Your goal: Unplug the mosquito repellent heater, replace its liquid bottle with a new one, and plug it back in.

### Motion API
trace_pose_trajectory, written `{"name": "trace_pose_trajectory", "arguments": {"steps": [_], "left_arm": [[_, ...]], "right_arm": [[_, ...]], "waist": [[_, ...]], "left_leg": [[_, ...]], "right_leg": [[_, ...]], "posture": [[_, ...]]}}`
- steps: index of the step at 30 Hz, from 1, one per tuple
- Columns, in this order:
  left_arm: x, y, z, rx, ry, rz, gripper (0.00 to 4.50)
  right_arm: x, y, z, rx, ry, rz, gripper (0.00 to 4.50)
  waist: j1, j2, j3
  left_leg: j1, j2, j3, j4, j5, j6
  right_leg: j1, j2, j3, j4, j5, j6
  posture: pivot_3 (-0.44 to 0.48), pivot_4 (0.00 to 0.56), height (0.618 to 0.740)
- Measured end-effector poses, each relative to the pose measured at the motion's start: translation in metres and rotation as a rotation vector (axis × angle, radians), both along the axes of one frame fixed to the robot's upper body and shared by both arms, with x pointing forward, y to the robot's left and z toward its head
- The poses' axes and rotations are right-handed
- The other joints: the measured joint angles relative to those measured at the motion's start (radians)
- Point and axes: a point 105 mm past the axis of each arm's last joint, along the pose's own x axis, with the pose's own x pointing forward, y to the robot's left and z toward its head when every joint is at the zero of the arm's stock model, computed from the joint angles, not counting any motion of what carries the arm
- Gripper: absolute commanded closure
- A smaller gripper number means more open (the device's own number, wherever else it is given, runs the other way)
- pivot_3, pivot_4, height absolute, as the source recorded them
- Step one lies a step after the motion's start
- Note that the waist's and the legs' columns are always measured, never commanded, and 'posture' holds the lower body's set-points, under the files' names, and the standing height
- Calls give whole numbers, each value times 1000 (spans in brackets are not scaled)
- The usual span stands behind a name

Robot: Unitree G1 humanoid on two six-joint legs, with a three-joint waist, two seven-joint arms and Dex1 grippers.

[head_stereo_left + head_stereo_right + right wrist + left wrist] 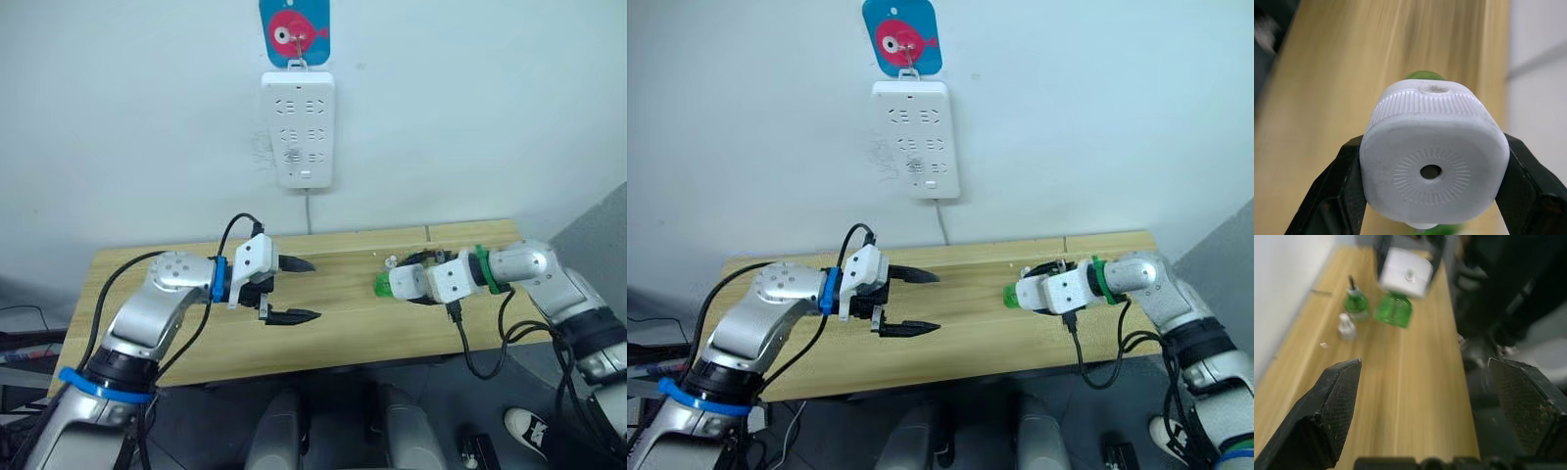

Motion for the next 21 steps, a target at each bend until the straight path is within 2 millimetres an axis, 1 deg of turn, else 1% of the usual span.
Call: {"name": "trace_pose_trajectory", "arguments": {"steps": [1,3,5,6,7,9,11,13,16,21], "left_arm": [[4,-2,1,28,13,-13,0],[13,-3,2,83,32,-41,0],[21,-4,2,116,44,-58,0],[26,-6,4,127,37,-65,0],[28,-8,4,138,32,-76,0],[34,-18,7,158,-2,-115,0],[37,-25,7,173,-22,-143,0],[38,-29,5,182,-22,-154,0],[36,-29,-2,210,10,-181,0],[38,-39,-16,229,37,-199,0]], "right_arm": [[0,9,7,-10,-84,84,1492],[-1,18,14,-29,-184,195,1492],[-3,22,14,-35,-217,251,1492],[-4,26,12,-32,-225,280,1492],[-5,30,11,-34,-230,303,1492],[-8,40,11,-29,-247,354,1492],[-9,47,15,-11,-265,380,1492],[-10,50,17,-2,-273,389,1492],[-11,56,19,13,-283,401,1492],[-17,72,30,37,-335,460,1492]], "waist": [[0,0,0],[0,0,0],[4,0,0],[6,0,0],[6,0,0],[6,0,0],[4,0,0],[2,0,0],[-2,0,0],[-2,0,0]], "left_leg": [[0,0,0,0,0,0],[0,0,0,0,3,-4],[0,-1,0,0,3,-5],[0,-1,0,0,3,-5],[0,-1,0,1,3,-5],[0,-1,1,1,3,-5],[0,-1,2,1,3,-5],[0,-1,1,1,3,-5],[0,0,1,1,3,-5],[0,-1,1,1,3,-4]], "right_leg": [[0,0,0,0,0,0],[1,0,0,0,0,0],[1,0,0,0,0,-1],[1,0,0,-1,3,-4],[1,0,0,-1,3,-4],[1,0,1,0,3,-4],[1,0,2,0,3,-4],[1,0,1,0,3,-4],[1,0,1,1,3,-4],[1,0,1,1,3,-5]], "posture": [[-48,196,740],[-54,195,740],[-63,190,740],[-66,189,740],[-66,189,740],[-83,188,740],[-86,188,740],[-97,188,740],[-104,192,740],[-110,194,740]]}}
